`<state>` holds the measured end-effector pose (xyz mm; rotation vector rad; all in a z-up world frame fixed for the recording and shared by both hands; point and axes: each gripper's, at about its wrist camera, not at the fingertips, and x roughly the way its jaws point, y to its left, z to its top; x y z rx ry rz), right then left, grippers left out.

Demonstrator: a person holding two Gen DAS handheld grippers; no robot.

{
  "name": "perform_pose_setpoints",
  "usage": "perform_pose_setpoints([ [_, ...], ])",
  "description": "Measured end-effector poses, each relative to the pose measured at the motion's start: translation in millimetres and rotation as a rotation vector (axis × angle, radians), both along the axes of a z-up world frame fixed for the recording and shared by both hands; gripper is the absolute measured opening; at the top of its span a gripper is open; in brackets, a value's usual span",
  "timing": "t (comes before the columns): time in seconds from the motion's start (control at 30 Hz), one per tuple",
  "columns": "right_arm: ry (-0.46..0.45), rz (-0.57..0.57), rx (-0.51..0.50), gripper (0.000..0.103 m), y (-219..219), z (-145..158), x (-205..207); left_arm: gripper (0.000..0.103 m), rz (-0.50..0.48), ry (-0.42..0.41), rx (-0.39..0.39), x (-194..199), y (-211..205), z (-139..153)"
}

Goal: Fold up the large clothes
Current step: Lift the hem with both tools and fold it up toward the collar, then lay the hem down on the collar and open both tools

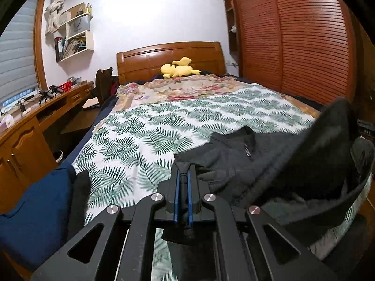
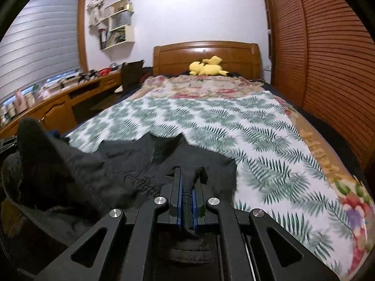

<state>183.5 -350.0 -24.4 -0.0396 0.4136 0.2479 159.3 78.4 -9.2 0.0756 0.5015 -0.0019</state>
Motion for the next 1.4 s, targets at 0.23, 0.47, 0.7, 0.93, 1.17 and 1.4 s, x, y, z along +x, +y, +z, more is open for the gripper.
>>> perform_pose_setpoints([
  [0.23,0.008,-0.084,-0.004,0.006,11,1,94,0.006,0.045,-0.014,-0.021,61,6,-1],
  [0.47,0.121,-0.144,0.037,0.006,23,-13,163,0.006,0.030,-0.001,-0.058,95,8,-14],
  [0.7,0.204,-0.141,0.006,0.016,32,-26,181,0.011,0.024,0.044,-0.077,107,8,-40],
  [0.93,0.191,-0.146,-0.010,0.057,15,-25,147,0.065,0.005,0.038,-0.085,92,11,-48],
  [1.17,0.259,-0.105,-0.048,0.058,5,-41,102,0.078,-0.037,0.068,-0.095,58,5,-61],
  [1.4,0.298,-0.074,-0.059,0.062,1,-45,72,0.078,-0.041,0.102,-0.084,28,1,-77],
])
